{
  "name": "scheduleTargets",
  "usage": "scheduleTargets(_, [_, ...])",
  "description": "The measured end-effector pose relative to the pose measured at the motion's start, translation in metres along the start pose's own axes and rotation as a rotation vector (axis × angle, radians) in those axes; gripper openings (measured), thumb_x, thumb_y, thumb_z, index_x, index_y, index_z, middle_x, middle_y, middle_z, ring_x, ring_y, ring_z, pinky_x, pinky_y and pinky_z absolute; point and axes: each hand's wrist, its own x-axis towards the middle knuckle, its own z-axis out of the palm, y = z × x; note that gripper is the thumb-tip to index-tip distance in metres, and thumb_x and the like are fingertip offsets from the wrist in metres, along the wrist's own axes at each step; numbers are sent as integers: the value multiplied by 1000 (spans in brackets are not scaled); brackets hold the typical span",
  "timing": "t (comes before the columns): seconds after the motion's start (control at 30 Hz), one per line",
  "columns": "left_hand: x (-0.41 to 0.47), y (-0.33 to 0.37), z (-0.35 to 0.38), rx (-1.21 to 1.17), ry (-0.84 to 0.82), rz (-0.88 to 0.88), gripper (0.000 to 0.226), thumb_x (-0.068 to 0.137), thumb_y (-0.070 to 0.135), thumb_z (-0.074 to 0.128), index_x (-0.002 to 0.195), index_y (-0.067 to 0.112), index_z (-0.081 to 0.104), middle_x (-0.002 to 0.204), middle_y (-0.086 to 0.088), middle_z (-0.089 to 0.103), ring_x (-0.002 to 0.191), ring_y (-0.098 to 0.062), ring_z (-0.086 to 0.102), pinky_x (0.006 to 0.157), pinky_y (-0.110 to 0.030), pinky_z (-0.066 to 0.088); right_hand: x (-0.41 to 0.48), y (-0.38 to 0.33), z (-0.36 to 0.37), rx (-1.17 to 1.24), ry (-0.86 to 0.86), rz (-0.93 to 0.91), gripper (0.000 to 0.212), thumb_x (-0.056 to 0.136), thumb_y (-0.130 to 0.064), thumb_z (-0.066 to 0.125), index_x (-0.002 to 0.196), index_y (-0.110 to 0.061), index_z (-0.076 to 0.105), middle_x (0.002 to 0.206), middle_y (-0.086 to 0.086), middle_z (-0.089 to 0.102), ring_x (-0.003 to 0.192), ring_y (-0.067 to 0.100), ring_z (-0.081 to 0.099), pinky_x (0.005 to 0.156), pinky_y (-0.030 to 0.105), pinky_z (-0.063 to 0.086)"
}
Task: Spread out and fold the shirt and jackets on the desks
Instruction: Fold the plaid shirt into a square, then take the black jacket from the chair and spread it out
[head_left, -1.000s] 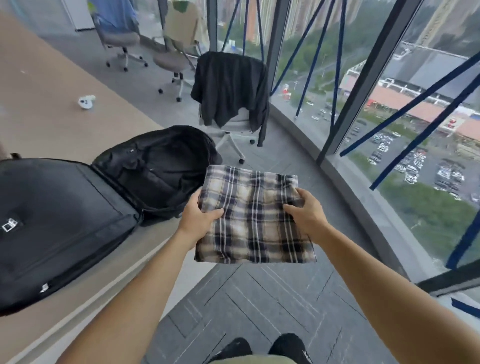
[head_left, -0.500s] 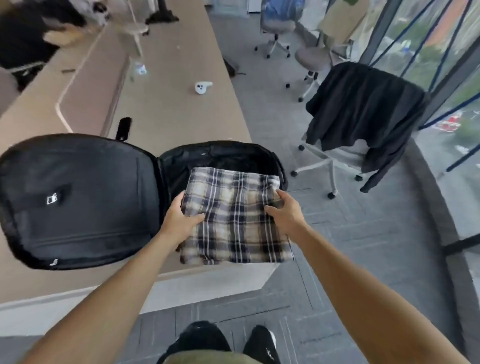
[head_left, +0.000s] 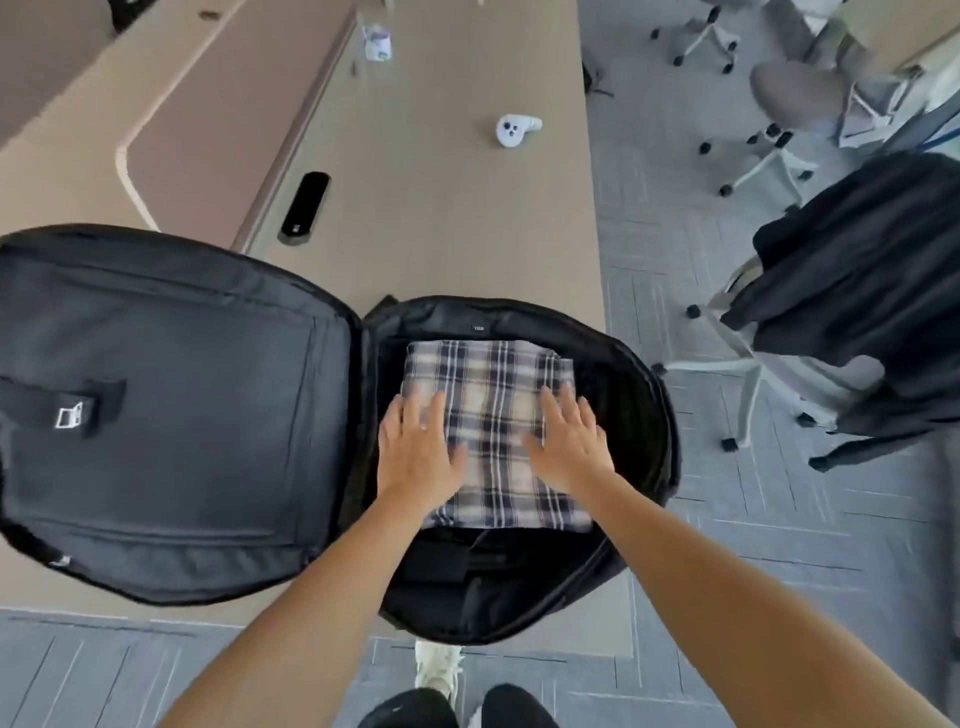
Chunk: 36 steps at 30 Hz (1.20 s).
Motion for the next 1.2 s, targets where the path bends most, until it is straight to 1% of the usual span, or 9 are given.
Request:
scheduleTargets(0.13, [40, -16, 38, 219, -38, 217, 77, 97, 67, 19, 158, 28, -8, 165, -4, -18, 151, -27, -20, 123, -50, -5, 34, -12, 45, -276, -22, -202, 80, 96, -72, 16, 153, -34, -24, 158, 2, -37, 146, 32, -33, 123, 51, -8])
scheduleTargets(0.33, [58, -38, 81, 138, 63, 253, 75, 94, 64, 36, 158, 28, 21, 166, -4, 12, 154, -30, 2, 122, -55, 11, 60, 5, 79, -275, 37, -250, 77, 93, -77, 11, 155, -40, -18, 163, 1, -26, 150, 30, -24, 122, 50, -8])
scheduleTargets(0.5, [58, -37, 74, 126, 5, 258, 75, 93, 63, 38, 157, 28, 25, 166, -6, 15, 154, -31, 4, 121, -57, 12, 61, -3, 56, -336, -139, -224, 78, 92, -78, 10, 151, -41, -26, 162, 1, -30, 150, 30, -25, 121, 51, -9])
scheduleTargets(0.6, [54, -28, 53, 125, -84, 212, 75, 95, 63, 34, 159, 28, 15, 167, -5, 3, 153, -30, -5, 122, -55, 5, 55, -15, 30, -305, -174, -225, 76, 98, -66, 30, 158, -35, -5, 166, 2, -11, 153, 32, -6, 123, 53, 4])
scheduleTargets(0.67, [48, -19, 30, 66, -121, 178, 71, 98, 56, 39, 157, 24, 17, 165, -7, 10, 153, -29, 4, 123, -50, 12, 47, -22, 9, -257, -148, -234, 61, 100, -52, 41, 154, -26, 26, 158, 6, 24, 145, 32, 26, 119, 49, 24])
scheduleTargets(0.73, [33, -9, 2, -87, -108, 190, 62, 100, 42, 44, 154, 18, 27, 158, -6, 32, 147, -23, 25, 120, -41, 24, 36, -28, -16, -222, -161, -254, 35, 103, -41, 42, 130, -21, 53, 129, 3, 53, 116, 27, 56, 99, 42, 48])
scheduleTargets(0.8, [11, -4, -29, -246, -116, 184, 54, 102, 33, 46, 152, 17, 34, 149, 0, 45, 138, -16, 39, 114, -32, 34, 23, -38, -37, -198, -174, -303, 26, 104, -36, 40, 111, -21, 61, 109, 0, 62, 90, 21, 62, 74, 37, 55])
scheduleTargets(0.9, [-33, -17, -69, -261, -24, 126, 43, 103, 34, 44, 145, 23, 45, 131, 9, 57, 116, -9, 56, 95, -29, 48, 8, -59, -57, -205, -140, -432, 26, 104, -38, 38, 108, -23, 59, 101, -2, 61, 82, 19, 59, 56, 32, 46])
scheduleTargets(1.2, [-236, -115, -98, -107, 259, -507, 31, 100, 41, 49, 126, 27, 58, 119, 7, 65, 101, -19, 65, 86, -37, 54, -83, -192, -30, -155, -257, -1015, 22, 99, -43, 50, 82, -29, 55, 86, -4, 61, 79, 23, 58, 71, 34, 50])
